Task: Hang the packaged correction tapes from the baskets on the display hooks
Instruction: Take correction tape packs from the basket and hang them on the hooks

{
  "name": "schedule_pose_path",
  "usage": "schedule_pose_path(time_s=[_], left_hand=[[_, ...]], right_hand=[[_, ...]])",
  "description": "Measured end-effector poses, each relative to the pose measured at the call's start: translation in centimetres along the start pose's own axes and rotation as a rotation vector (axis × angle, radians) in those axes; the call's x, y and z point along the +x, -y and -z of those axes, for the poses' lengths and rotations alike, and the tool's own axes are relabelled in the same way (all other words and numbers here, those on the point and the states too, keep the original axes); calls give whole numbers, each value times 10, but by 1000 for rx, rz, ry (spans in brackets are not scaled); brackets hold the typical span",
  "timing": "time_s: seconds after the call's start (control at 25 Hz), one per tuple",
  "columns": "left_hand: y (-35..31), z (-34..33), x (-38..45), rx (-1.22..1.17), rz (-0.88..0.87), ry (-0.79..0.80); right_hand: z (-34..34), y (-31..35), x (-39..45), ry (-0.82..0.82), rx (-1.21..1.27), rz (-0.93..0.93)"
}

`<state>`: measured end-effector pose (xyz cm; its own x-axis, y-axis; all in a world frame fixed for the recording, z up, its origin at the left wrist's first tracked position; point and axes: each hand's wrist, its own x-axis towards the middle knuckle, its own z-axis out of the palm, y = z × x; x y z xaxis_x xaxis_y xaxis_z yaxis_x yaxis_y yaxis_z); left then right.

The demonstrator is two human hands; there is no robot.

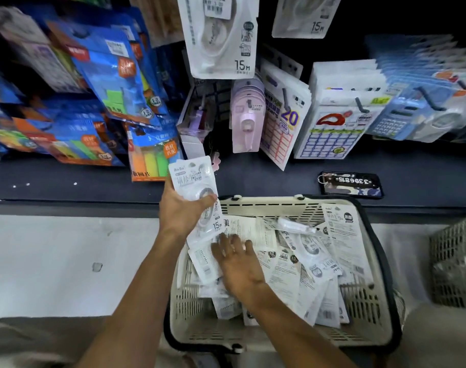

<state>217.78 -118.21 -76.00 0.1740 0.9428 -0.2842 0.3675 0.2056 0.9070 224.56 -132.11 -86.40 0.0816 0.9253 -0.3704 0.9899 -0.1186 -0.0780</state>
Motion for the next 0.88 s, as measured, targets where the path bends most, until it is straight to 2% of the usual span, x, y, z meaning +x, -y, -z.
schedule_pose_path(time_s=[0.08, 0.16, 0.28, 0.36, 0.48, 0.56, 0.72, 0.88], left_hand=[[4, 2, 3, -54, 42, 1], [7, 3, 5, -97, 71, -8], [4, 7, 8, -156, 72, -24], [-3, 12, 11, -207, 51, -29], [-15, 18, 16, -260, 24, -9], [-17, 16, 14, -239, 44, 90], [-4, -9, -11, -180, 201, 433], [9, -16, -24, -296, 316, 524]], right_hand=[[0, 8, 1, -75, -13, -11], [7, 1, -6, -279, -14, 8], [18, -25, -18, -600, 292, 6], [27, -46, -32, -670, 707, -108], [54, -82, -54, -528, 1601, -457], [77, -104, -62, -474, 1939, -618], [115, -93, -55, -341, 1925, -533], [123, -82, -51, -484, 1894, -643]])
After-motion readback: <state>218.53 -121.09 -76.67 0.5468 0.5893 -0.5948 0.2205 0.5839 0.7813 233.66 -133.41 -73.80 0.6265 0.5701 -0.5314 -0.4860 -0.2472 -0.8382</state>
